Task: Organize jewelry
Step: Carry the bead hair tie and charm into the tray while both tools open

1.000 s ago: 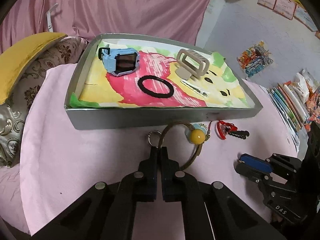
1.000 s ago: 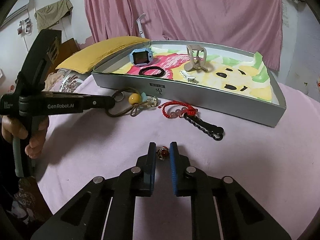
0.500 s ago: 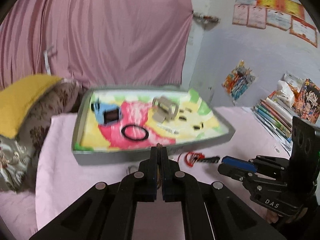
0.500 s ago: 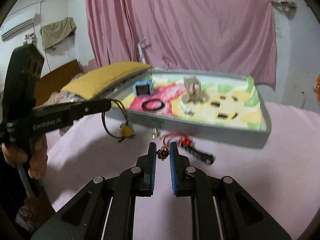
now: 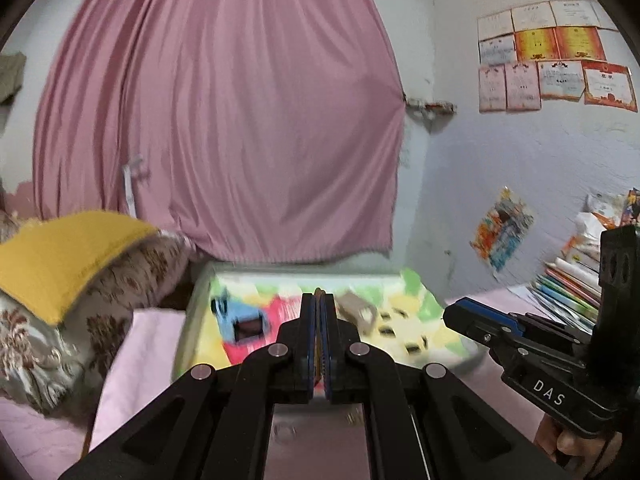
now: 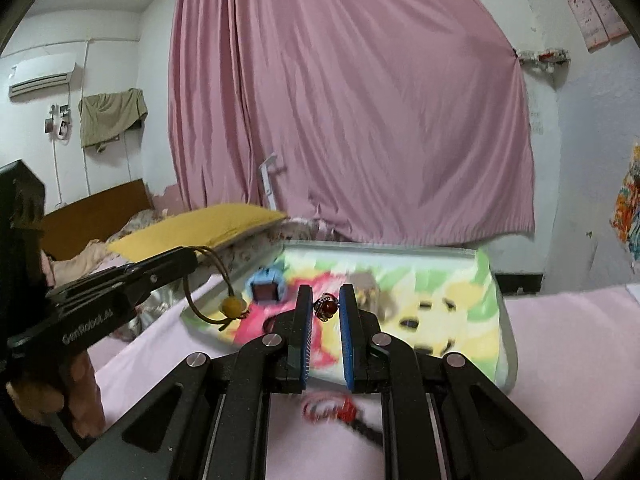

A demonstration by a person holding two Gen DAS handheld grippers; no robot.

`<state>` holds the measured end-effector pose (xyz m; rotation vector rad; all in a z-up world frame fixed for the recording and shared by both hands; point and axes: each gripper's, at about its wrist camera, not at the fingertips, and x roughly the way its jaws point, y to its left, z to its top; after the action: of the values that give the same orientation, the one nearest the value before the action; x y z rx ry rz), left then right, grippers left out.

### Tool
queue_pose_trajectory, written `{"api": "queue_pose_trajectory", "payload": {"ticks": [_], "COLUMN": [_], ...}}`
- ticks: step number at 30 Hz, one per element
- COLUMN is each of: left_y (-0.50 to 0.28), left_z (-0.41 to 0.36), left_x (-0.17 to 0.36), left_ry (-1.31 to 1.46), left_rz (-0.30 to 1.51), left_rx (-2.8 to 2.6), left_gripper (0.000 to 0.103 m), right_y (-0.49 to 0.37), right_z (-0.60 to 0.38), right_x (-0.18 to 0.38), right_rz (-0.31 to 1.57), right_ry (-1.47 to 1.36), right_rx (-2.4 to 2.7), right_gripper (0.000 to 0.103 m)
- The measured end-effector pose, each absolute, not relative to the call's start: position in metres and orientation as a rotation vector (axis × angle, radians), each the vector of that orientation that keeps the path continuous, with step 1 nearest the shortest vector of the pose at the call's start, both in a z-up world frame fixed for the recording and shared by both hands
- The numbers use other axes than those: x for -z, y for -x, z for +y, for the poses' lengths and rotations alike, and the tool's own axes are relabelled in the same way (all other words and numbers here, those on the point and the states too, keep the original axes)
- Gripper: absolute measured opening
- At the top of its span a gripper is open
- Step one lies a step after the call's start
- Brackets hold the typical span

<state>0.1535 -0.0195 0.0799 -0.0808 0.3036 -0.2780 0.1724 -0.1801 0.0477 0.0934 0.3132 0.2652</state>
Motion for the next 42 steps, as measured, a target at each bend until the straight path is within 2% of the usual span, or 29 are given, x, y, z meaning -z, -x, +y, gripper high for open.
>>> {"api": "queue_pose_trajectory", "payload": {"ticks": [6,13,21,42], "left_y": [-0.169,-0.191,-0.213,-0.247], "left_z": [-0.023,-0.026,-0.022,-0.014], "left_x": [-0.091,-0.082,-0.058,-0.02], "left_ry": [0.08,0.096,0.114,0.141], "left_rz": [0.205,0.206,0.314,0.654], "left_rx": [0.243,0.23,0.209,0.24], "left_gripper": [0.003,0.003,0.003,0.003], "right_y": [-0.192,-0.209,-0.224,-0.277], "right_z": [-0.175,-0.167,-0.162,-0.17], "right_x": [-0.057,-0.053,-0.046,0.002], "right_rz": [0.271,0.262,0.296,0.694], "right_ry": [-0.079,-0.063,-0.055,-0.126], "right_rx": [-0.253,-0.229,-0.211,-0.306], "right_gripper": [0.012,0.012,0.012,0.012]}}
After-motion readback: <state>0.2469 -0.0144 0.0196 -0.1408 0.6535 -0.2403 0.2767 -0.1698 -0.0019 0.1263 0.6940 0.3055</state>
